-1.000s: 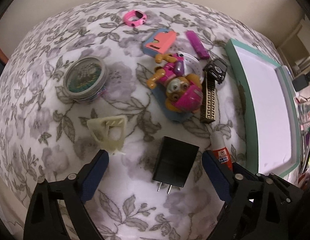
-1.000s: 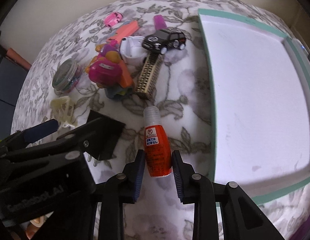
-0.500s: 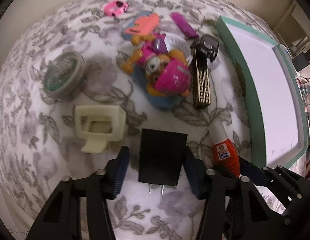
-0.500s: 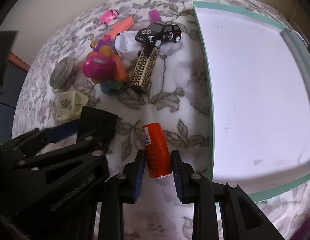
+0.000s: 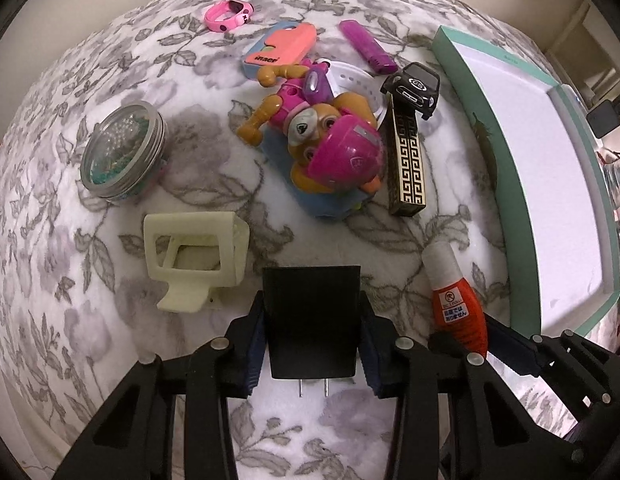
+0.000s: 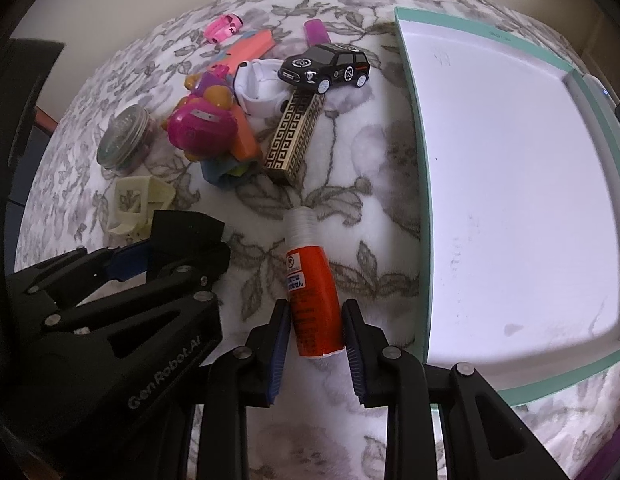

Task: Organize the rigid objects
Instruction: 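Close the left tool on the black charger while the right tool grasps the red bottle, then carry the charger and bottle into the white tray with both tools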

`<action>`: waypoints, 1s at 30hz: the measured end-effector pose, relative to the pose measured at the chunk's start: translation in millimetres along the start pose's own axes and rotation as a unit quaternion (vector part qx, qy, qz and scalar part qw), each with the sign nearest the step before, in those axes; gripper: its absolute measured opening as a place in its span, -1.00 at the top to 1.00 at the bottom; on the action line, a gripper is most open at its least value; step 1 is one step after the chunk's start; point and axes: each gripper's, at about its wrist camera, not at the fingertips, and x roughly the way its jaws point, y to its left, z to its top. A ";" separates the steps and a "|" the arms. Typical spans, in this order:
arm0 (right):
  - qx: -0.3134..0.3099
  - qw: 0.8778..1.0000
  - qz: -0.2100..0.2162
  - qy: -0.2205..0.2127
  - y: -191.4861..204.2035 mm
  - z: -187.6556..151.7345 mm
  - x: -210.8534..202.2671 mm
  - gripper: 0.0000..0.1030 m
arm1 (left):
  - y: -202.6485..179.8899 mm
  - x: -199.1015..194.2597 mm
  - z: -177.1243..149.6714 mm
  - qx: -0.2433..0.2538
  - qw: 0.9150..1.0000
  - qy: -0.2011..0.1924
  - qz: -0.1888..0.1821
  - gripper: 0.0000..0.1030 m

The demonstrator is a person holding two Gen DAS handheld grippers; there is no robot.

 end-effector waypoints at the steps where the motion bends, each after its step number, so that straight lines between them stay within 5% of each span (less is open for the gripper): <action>1: 0.000 1.000 0.000 0.000 0.1 0.3 0.2 0.44 | 1.7 -1.5 0.1 -0.001 1.000 0.000 0.000 0.18; 11: 0.016 0.999 0.026 -0.017 -3.8 4.8 -10.6 0.48 | 20.8 -25.6 4.1 -0.027 0.999 -0.029 -0.006 0.18; 21: 0.027 0.995 0.043 -0.084 -8.8 16.4 -49.9 0.58 | 42.6 -76.8 5.6 -0.063 0.992 -0.112 -0.010 0.18; 30: 0.048 0.992 0.061 -0.104 -17.0 14.2 -59.8 0.58 | 36.9 -77.6 5.4 -0.079 0.990 -0.117 -0.019 0.18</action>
